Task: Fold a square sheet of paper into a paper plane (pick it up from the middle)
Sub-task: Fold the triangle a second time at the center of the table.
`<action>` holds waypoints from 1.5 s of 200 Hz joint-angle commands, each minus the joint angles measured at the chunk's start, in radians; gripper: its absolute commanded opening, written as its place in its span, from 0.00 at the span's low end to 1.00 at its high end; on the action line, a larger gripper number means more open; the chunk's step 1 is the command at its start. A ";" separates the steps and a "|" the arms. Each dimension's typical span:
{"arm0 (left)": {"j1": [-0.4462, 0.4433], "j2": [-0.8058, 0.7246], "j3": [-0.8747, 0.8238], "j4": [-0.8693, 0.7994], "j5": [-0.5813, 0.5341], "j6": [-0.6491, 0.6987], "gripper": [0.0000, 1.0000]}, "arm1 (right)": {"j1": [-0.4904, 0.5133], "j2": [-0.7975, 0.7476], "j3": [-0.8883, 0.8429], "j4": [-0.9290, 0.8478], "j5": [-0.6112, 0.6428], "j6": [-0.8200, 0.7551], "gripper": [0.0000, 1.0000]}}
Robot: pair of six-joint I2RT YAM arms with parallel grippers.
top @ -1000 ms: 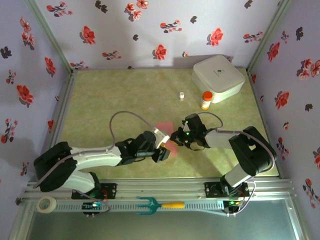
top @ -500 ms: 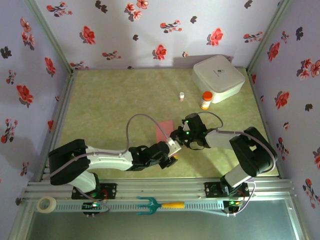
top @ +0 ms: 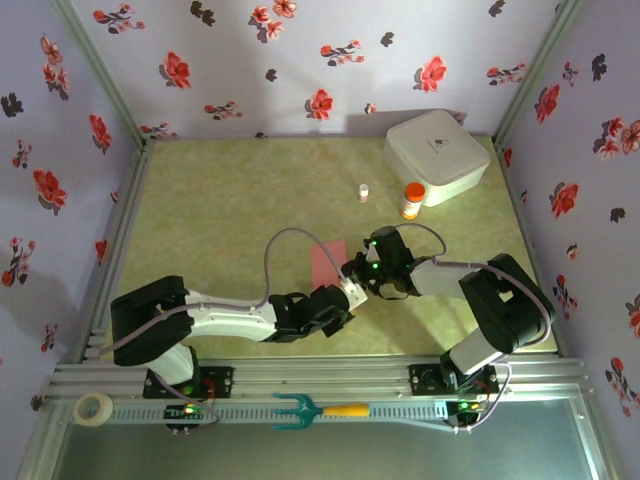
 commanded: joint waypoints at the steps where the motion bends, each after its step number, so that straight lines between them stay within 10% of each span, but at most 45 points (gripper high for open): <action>1: -0.004 0.003 0.020 -0.017 -0.032 0.008 0.39 | -0.007 0.004 0.010 0.009 -0.016 0.014 0.12; 126: 0.032 -0.056 -0.021 0.007 0.054 -0.067 0.00 | -0.010 -0.013 -0.004 0.000 -0.005 0.010 0.15; 230: 0.308 -0.157 -0.213 0.294 0.581 -0.300 0.00 | -0.026 -0.229 -0.025 -0.234 0.145 -0.049 0.47; 300: 0.346 -0.180 -0.251 0.324 0.583 -0.336 0.00 | 0.039 -0.281 -0.107 -0.149 0.091 0.027 0.06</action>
